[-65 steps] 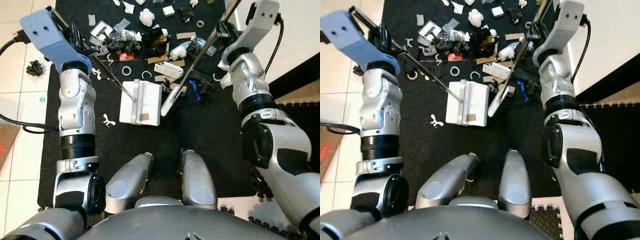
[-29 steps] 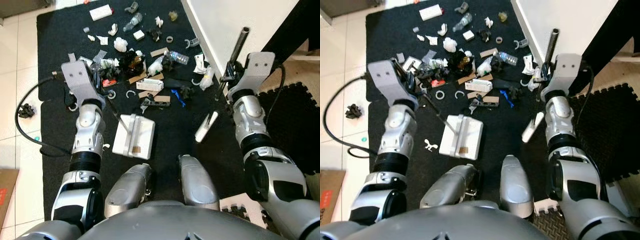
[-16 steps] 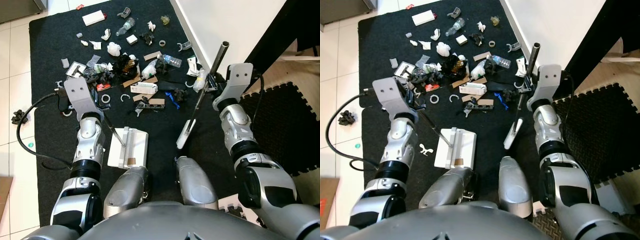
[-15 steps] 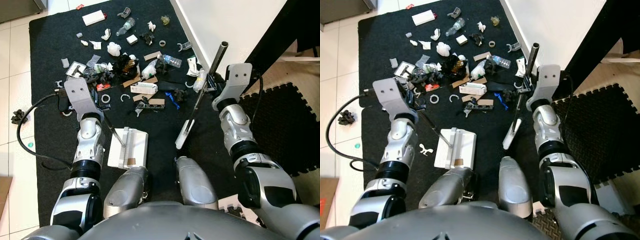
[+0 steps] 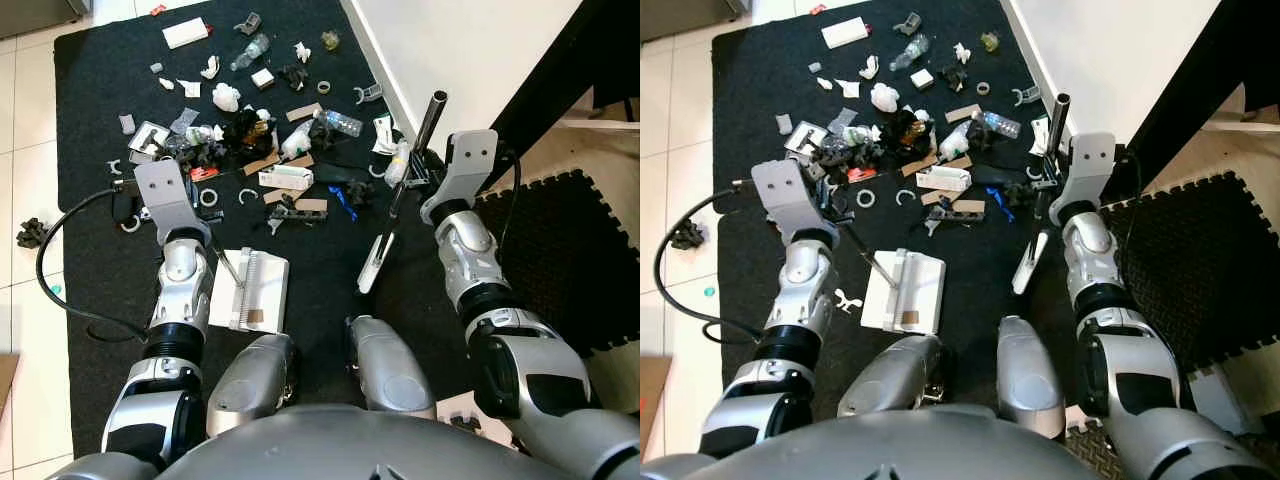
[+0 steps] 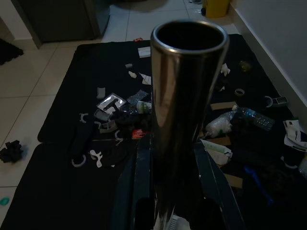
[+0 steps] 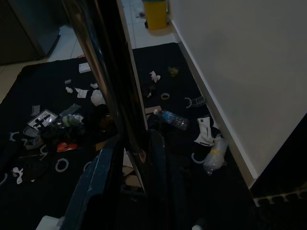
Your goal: Sweep floor
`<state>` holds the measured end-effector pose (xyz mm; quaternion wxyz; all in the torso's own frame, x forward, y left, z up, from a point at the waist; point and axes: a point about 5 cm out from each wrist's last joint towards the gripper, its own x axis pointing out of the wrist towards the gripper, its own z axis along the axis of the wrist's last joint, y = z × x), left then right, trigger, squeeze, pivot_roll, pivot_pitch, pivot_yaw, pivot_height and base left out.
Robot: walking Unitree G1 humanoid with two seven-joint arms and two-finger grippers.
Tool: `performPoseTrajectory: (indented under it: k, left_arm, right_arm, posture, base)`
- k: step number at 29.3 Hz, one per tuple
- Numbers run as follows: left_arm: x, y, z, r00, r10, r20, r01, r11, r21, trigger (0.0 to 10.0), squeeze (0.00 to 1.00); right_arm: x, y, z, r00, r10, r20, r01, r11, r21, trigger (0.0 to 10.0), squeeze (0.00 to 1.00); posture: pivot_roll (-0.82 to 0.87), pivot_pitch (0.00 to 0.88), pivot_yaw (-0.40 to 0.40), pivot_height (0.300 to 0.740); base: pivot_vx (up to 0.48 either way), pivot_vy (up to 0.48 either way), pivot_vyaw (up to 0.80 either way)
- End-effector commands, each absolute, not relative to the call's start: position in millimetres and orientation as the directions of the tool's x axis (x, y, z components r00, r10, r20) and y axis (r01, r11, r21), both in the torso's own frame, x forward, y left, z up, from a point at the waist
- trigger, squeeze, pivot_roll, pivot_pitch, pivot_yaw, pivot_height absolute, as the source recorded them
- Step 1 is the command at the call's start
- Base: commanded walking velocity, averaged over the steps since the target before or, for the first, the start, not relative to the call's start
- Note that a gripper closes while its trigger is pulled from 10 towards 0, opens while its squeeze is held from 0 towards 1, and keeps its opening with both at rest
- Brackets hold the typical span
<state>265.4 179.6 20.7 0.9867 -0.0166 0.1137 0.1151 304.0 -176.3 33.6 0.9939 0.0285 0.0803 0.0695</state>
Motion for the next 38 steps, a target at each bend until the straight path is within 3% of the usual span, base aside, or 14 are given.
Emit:
performPoseTrajectory:
  k: [1, 7, 19, 38]
  left_arm:
    - [270.1, 178.2, 26.9, 0.956, 0.221, -0.192, -0.225, 0.974, 0.004, 10.0, 0.00]
    - [271.9, 177.3, 27.9, 0.957, 0.219, -0.189, -0.223, 0.975, 0.003, 10.0, 0.00]
    - [273.0, 179.0, 27.8, 0.956, 0.220, -0.192, -0.224, 0.975, 0.002, 10.0, 0.00]
    - [272.6, 179.2, 26.2, 0.953, 0.227, -0.200, -0.228, 0.974, 0.018, 10.0, 0.00]
  right_arm:
    - [305.2, -172.2, 34.0, 0.975, 0.157, -0.156, -0.148, 0.986, 0.071, 10.0, 0.00]
    - [306.9, -172.0, 34.6, 0.974, 0.157, -0.161, -0.147, 0.986, 0.075, 10.0, 0.00]
    - [307.4, -172.3, 34.6, 0.974, 0.156, -0.164, -0.146, 0.987, 0.073, 10.0, 0.00]
    - [306.2, -172.4, 32.5, 0.972, 0.157, -0.177, -0.148, 0.987, 0.061, 10.0, 0.00]
  posture:
    - [-0.02, 0.004, 0.008, 0.740]
    - [-0.01, 0.000, 0.005, 0.740]
    - [-0.01, 0.000, 0.009, 0.740]
    - [-0.01, 0.000, 0.010, 0.740]
  base:
    - [0.000, 0.000, 0.00]
    - [0.000, 0.000, 0.00]
    - [0.000, 0.445, 0.00]
    - [0.000, 0.000, 0.00]
